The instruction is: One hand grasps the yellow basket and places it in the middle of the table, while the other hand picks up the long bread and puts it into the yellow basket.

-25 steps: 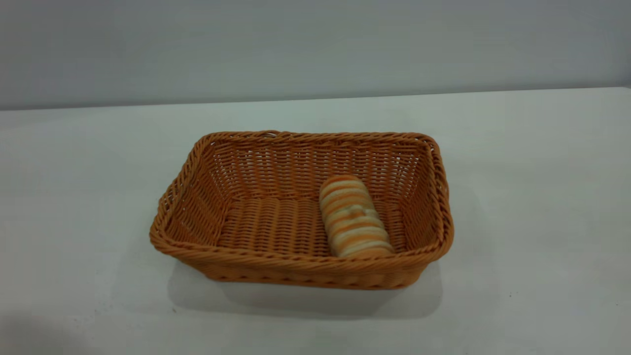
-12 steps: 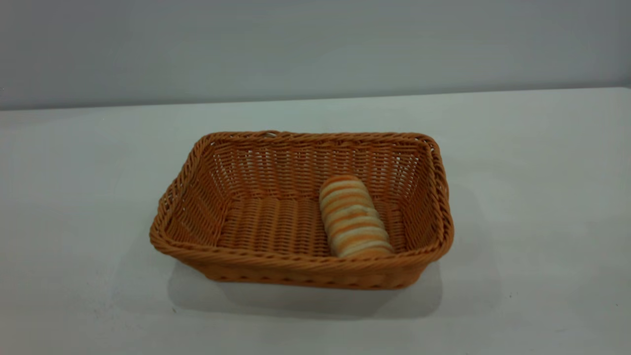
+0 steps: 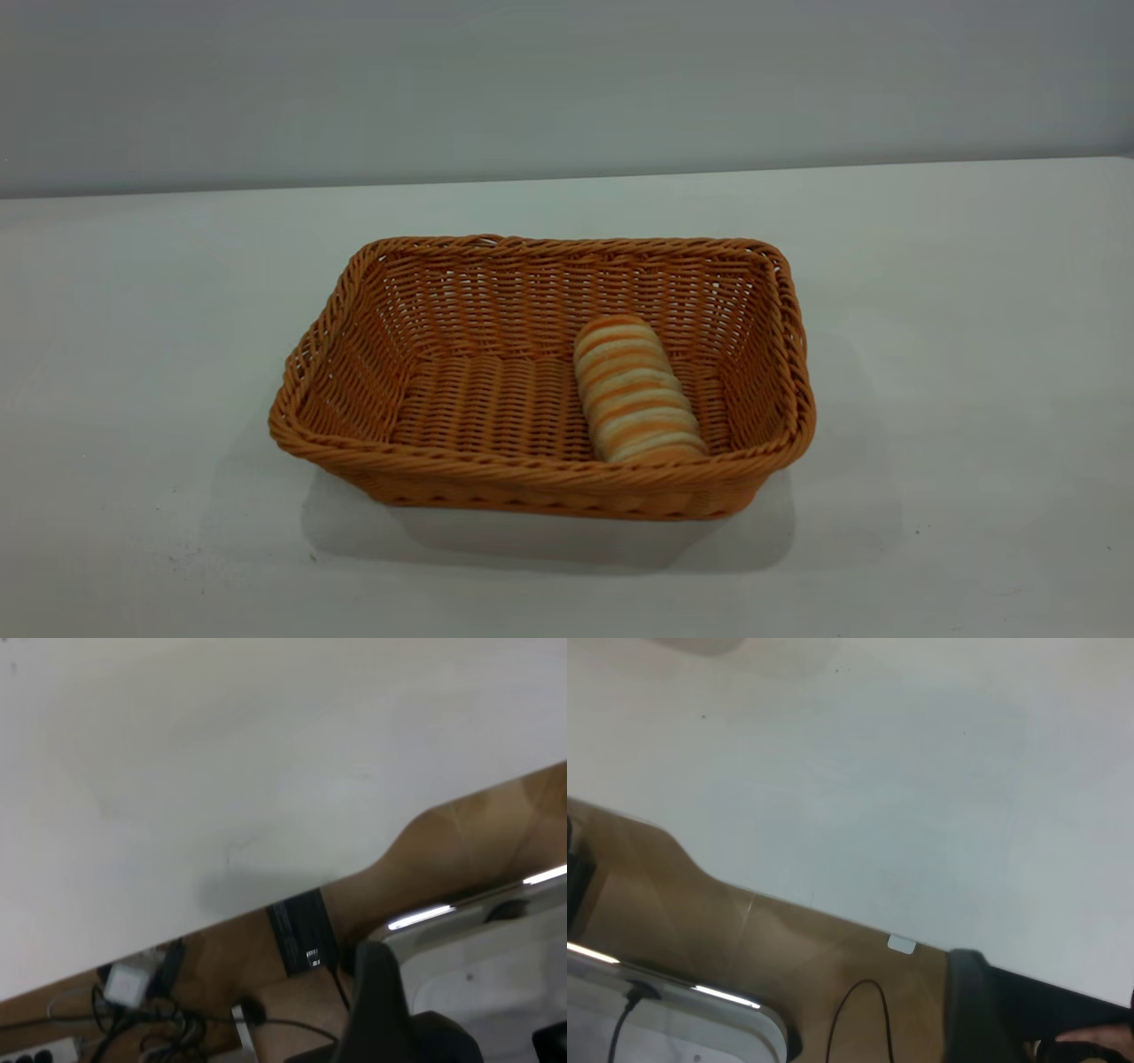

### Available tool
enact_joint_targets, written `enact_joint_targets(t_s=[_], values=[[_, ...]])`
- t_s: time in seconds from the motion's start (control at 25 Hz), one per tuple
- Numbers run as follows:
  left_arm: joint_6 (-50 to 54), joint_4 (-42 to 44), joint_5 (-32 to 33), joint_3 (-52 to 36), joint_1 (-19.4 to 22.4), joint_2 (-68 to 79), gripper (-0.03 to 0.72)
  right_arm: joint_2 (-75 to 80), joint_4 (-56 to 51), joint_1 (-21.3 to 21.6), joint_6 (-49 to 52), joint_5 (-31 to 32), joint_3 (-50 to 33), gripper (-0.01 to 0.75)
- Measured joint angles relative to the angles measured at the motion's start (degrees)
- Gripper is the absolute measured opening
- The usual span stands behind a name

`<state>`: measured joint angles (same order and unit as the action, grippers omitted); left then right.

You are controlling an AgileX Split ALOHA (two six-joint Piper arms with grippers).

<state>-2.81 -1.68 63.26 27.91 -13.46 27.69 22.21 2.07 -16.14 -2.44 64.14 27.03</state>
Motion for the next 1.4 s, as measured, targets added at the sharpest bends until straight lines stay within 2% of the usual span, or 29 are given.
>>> enact_joint_targets(t_s=[0.16, 0.4, 0.52, 0.6, 0.8, 0.92, 1.12, 1.4], values=[[-0.1, 0.0, 0.1, 0.0, 0.0, -1.8, 0.584, -1.3, -0.3, 0.8, 0.0, 0.0, 0.0, 0.413], [-0.2, 0.0, 0.1, 0.0, 0.0, -4.2, 0.584, -10.2, -1.3, 11.9, 0.0, 0.1, 0.0, 0.37], [-0.2, 0.0, 0.2, 0.0, 0.1, -5.8, 0.584, -17.3, -1.3, 14.9, 0.0, 0.1, 0.0, 0.351], [-0.3, 0.0, 0.3, 0.0, 1.7, -6.8, 0.584, -21.5, -1.3, 15.2, 0.0, 0.4, 0.0, 0.34], [-0.3, -0.1, 0.3, 0.0, 10.6, -13.1, 0.584, -23.1, -1.3, 15.2, 0.0, 0.7, 0.0, 0.305], [-0.3, -0.1, 0.7, 0.0, 13.3, -19.2, 0.584, -23.1, -1.3, 15.2, 0.0, 0.7, 0.0, 0.282], [-0.3, -0.1, 1.5, 0.0, 13.9, -28.4, 0.584, -23.2, -1.3, 15.2, 0.0, 0.7, 0.0, 0.24], [-0.3, -0.1, 1.9, 0.0, 13.9, -28.9, 0.584, -23.2, -1.3, 15.2, 0.0, 0.7, 0.0, 0.236]])
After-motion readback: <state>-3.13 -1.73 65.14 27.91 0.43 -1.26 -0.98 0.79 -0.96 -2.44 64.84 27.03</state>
